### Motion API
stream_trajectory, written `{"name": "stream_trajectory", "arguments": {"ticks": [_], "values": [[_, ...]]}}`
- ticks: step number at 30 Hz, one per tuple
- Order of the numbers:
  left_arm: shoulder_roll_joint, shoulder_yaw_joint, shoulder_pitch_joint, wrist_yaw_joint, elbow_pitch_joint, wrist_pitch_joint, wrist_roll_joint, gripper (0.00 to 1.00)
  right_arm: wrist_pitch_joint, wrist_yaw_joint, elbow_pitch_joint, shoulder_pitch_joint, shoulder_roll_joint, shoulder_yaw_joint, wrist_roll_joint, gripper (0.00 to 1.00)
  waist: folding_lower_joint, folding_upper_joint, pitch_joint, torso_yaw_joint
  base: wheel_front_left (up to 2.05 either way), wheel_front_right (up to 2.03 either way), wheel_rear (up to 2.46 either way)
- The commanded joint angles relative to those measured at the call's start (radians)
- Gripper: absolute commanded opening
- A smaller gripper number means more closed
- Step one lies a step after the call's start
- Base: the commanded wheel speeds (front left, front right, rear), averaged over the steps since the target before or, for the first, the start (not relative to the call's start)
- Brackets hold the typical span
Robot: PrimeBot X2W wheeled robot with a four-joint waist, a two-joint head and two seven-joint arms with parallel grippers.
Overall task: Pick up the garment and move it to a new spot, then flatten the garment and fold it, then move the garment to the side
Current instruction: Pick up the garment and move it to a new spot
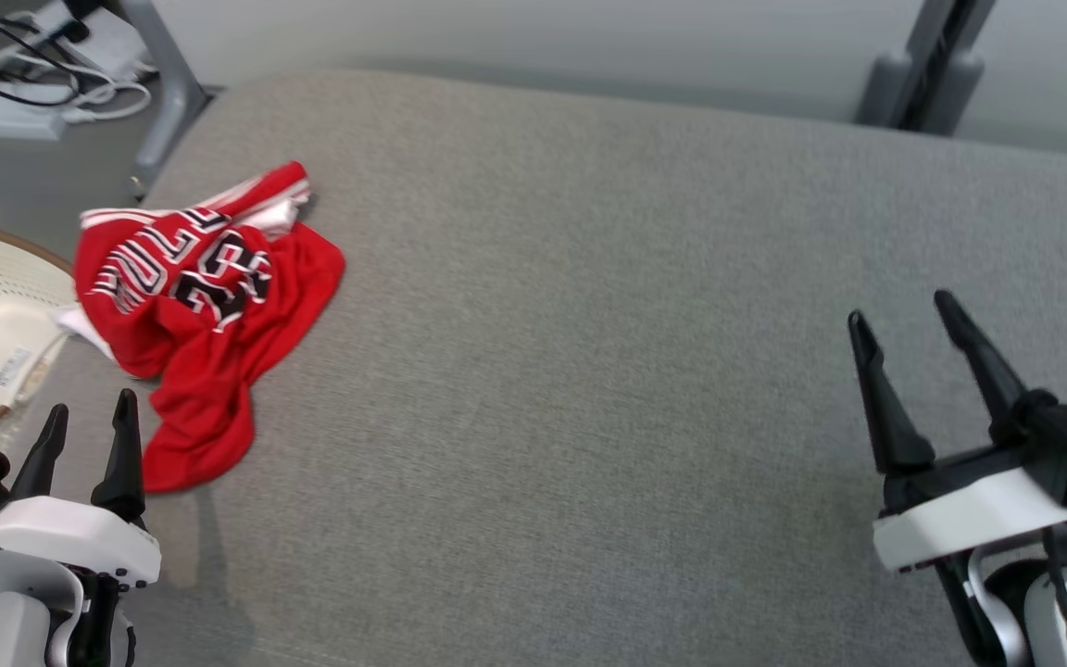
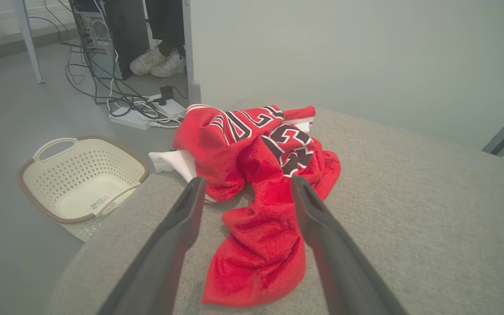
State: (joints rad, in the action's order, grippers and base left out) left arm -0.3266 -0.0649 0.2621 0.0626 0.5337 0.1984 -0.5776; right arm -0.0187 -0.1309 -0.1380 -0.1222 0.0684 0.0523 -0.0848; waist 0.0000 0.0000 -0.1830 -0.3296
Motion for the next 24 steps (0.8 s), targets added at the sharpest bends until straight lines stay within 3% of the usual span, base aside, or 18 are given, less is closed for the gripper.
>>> {"name": "stream_trajectory", "arguments": {"ticks": [1, 12, 17, 18, 19, 24], "values": [[0.005, -0.001, 0.044, 0.016, 0.060, 0.009, -0.013, 1.00, -0.006, 0.000, -0.021, -0.028, 0.008, -0.008, 0.014, 1.00, 0.0000, 0.0000, -0.092, 0.059, 0.00, 0.00, 0.00], [0.027, -0.034, 0.198, 0.068, 0.435, 0.001, -0.103, 1.00, -0.031, 0.000, -0.102, -0.096, 0.009, -0.019, 0.054, 1.00, 0.0000, 0.0000, -0.198, 0.117, 0.00, 0.00, 0.00], [0.047, -0.080, 0.233, 0.069, 0.516, -0.058, -0.166, 1.00, -0.034, 0.000, -0.118, -0.099, 0.006, -0.029, 0.061, 1.00, 0.0000, 0.0000, -0.214, 0.130, 0.00, 0.00, 0.00], [0.045, -0.087, 0.238, 0.069, 0.520, -0.056, -0.180, 0.47, -0.033, 0.000, -0.120, -0.097, 0.005, -0.032, 0.063, 1.00, 0.0000, 0.0000, -0.213, 0.132, 0.00, 0.00, 0.00], [0.041, -0.096, 0.241, 0.069, 0.523, -0.049, -0.189, 0.00, -0.030, 0.000, -0.121, -0.096, 0.004, -0.032, 0.064, 1.00, 0.0000, 0.0000, -0.210, 0.135, 0.00, 0.00, 0.00], [-0.006, -0.119, 0.233, 0.068, 0.513, 0.028, -0.206, 0.00, -0.015, 0.000, -0.110, -0.082, 0.000, -0.040, 0.052, 1.00, 0.0000, 0.0000, -0.172, 0.146, 0.00, 0.00, 0.00]]}}
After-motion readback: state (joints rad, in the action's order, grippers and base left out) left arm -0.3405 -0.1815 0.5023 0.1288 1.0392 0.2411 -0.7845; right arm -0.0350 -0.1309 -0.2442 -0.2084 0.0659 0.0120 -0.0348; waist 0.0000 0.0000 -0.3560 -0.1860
